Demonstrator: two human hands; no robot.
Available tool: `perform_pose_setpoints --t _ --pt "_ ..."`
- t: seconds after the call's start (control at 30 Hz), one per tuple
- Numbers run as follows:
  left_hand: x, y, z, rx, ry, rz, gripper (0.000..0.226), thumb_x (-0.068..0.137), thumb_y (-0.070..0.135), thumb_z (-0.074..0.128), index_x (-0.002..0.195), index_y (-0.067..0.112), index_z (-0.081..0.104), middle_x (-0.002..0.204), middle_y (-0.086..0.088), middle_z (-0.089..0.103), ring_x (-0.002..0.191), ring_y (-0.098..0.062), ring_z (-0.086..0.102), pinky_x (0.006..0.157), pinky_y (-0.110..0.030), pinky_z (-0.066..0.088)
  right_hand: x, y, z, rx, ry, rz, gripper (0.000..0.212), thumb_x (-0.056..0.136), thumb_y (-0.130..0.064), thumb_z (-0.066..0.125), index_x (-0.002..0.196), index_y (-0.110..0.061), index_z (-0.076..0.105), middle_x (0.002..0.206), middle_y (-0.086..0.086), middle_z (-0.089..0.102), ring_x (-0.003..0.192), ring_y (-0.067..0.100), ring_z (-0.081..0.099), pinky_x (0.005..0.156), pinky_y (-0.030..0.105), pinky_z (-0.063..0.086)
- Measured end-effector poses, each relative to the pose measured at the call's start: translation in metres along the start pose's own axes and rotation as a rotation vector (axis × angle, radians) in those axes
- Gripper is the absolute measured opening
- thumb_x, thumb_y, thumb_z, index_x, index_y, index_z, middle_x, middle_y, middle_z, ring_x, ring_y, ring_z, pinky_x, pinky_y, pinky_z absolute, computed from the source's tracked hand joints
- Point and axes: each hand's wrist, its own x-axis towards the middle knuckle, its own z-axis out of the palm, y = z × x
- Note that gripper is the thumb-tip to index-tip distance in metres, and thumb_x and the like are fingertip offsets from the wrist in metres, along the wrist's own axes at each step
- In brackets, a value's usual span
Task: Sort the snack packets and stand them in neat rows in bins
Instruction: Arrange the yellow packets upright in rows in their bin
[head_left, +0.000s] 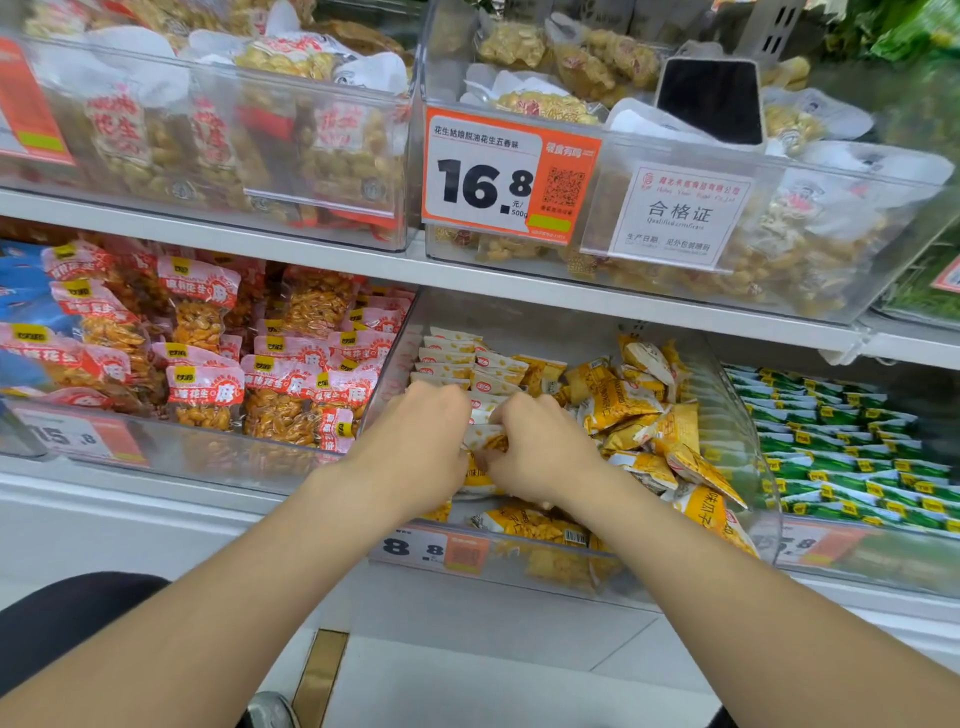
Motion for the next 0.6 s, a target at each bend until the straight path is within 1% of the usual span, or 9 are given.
perform_pose_setpoints --t 0.07,0.13,0.17,0.23,0.3,0.37,0.47,0.53,0.6 --pt "0.0 0.002 -0.001 0.005 -0.012 0.049 0.022 0.092 0.013 0.061 0.113 0.016 0.067 0.107 -0.01 0.066 0.106 -0.033 0.066 0.081 -0.046 0.059 0.0 0.005 0.0 -0.006 -0.015 -0.024 0.033 0.09 -0.039 0.075 0.098 -0.015 0.054 0.104 0.01 0.058 0.108 0.038 0.061 0.067 0.036 0.04" --pt "0.0 0.004 0.0 0.027 -0.066 0.134 0.024 0.097 0.012 0.057 0.113 0.021 0.072 0.112 -0.006 0.058 0.108 -0.029 0.061 0.081 -0.04 0.054 -0.003 0.007 -0.01 0.011 -0.029 -0.043 0.064 0.083 -0.045 0.085 0.122 -0.013 0.048 0.105 0.007 0.056 0.105 0.034 0.06 0.069 0.037 0.042" --pt "-0.001 0.004 0.001 0.06 -0.122 0.172 0.028 0.099 0.011 0.054 0.116 0.024 0.073 0.112 -0.005 0.05 0.108 -0.028 0.055 0.081 -0.038 0.049 -0.003 0.009 -0.016 0.039 -0.037 -0.055 0.074 0.077 -0.047 0.09 0.126 -0.012 0.045 0.104 0.005 0.057 0.103 0.03 0.059 0.069 0.036 0.043" --pt "-0.003 0.004 0.001 0.165 -0.23 0.209 0.037 0.1 0.007 0.05 0.126 0.025 0.069 0.112 -0.005 0.038 0.108 -0.026 0.042 0.083 -0.037 0.039 -0.005 0.016 -0.029 0.071 -0.096 -0.117 0.067 0.072 -0.045 0.094 0.115 -0.018 0.048 0.099 -0.002 0.065 0.097 0.02 0.059 0.072 0.038 0.05" --pt "-0.004 0.004 0.001 0.247 -0.276 0.217 0.043 0.098 0.006 0.048 0.135 0.021 0.064 0.118 -0.009 0.04 0.113 -0.029 0.037 0.089 -0.039 0.037 -0.009 0.03 -0.037 0.014 -0.206 -0.129 0.056 0.07 -0.039 0.096 0.104 -0.027 0.053 0.094 -0.007 0.068 0.094 0.013 0.058 0.08 0.042 0.056" --pt "-0.005 0.006 -0.001 0.285 -0.3 0.224 0.044 0.098 0.006 0.048 0.137 0.019 0.062 0.125 -0.011 0.043 0.117 -0.03 0.038 0.095 -0.041 0.039 -0.016 0.038 -0.037 -0.049 -0.306 -0.099 0.06 0.066 -0.036 0.098 0.108 -0.036 0.055 0.102 -0.01 0.063 0.098 0.013 0.057 0.08 0.041 0.057" --pt "-0.005 0.007 -0.001 0.296 -0.316 0.226 0.043 0.099 0.008 0.048 0.137 0.021 0.063 0.125 -0.009 0.045 0.115 -0.029 0.038 0.098 -0.042 0.042 -0.021 0.041 -0.034 -0.064 -0.275 -0.141 0.057 0.067 -0.029 0.098 0.109 -0.036 0.061 0.101 -0.013 0.062 0.099 0.008 0.054 0.079 0.037 0.057" --pt "-0.005 0.006 0.0 0.3 -0.319 0.223 0.042 0.1 0.011 0.047 0.138 0.022 0.062 0.126 -0.009 0.045 0.115 -0.029 0.037 0.1 -0.043 0.043 -0.02 0.041 -0.034 -0.073 -0.214 -0.198 0.039 0.07 -0.028 0.095 0.099 -0.031 0.068 0.094 -0.014 0.064 0.095 0.006 0.053 0.078 0.036 0.057" --pt "-0.005 0.004 0.001 0.302 -0.326 0.224 0.042 0.102 0.013 0.045 0.14 0.023 0.06 0.128 -0.009 0.045 0.116 -0.029 0.037 0.101 -0.044 0.043 -0.021 0.044 -0.035 -0.05 -0.15 -0.229 0.017 0.079 -0.025 0.086 0.087 -0.027 0.072 0.082 -0.013 0.068 0.088 0.008 0.06 0.076 0.038 0.058"
